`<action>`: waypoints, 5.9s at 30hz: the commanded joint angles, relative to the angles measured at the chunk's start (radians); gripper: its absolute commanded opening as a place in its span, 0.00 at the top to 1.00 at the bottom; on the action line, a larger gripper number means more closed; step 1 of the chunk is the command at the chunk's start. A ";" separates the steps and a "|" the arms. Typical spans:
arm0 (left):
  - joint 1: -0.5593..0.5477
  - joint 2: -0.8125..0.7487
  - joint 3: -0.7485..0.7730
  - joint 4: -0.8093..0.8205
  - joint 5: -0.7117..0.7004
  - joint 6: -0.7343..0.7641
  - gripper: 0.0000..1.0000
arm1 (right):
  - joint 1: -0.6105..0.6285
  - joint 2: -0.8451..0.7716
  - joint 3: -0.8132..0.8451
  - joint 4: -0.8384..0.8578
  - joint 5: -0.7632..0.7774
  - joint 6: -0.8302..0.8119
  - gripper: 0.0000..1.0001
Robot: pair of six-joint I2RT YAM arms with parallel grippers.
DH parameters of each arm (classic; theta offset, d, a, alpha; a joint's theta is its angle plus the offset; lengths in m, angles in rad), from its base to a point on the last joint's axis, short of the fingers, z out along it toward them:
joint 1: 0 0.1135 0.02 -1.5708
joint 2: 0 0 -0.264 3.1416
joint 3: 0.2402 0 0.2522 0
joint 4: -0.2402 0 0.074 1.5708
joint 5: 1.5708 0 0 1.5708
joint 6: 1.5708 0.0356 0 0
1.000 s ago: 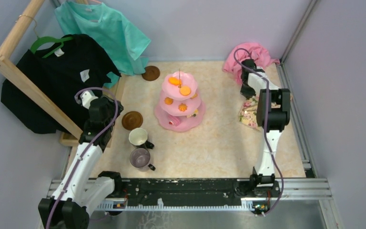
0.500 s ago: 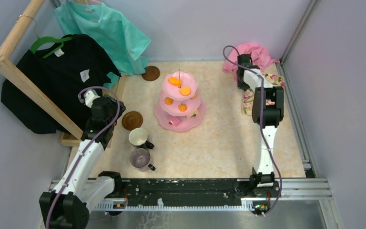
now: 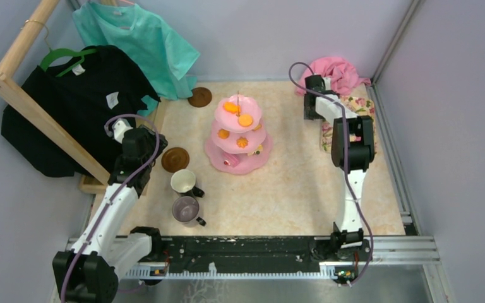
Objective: Serve the afternoon tea
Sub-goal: Move the tray to the corner of the board, then move the coaster to the center of the board, then move the desert table to the center of the board.
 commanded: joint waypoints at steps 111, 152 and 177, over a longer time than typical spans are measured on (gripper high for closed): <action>-0.035 1.427 1.201 -0.489 0.307 0.282 1.00 | 0.221 -0.592 -0.246 0.072 -0.304 0.275 0.99; -0.073 1.053 0.721 -0.505 0.340 0.340 1.00 | 0.224 -0.396 -0.652 0.500 -0.674 0.567 0.75; -0.073 1.019 0.713 -0.532 0.345 0.356 1.00 | 0.222 -0.302 -0.740 0.710 -0.821 0.705 0.83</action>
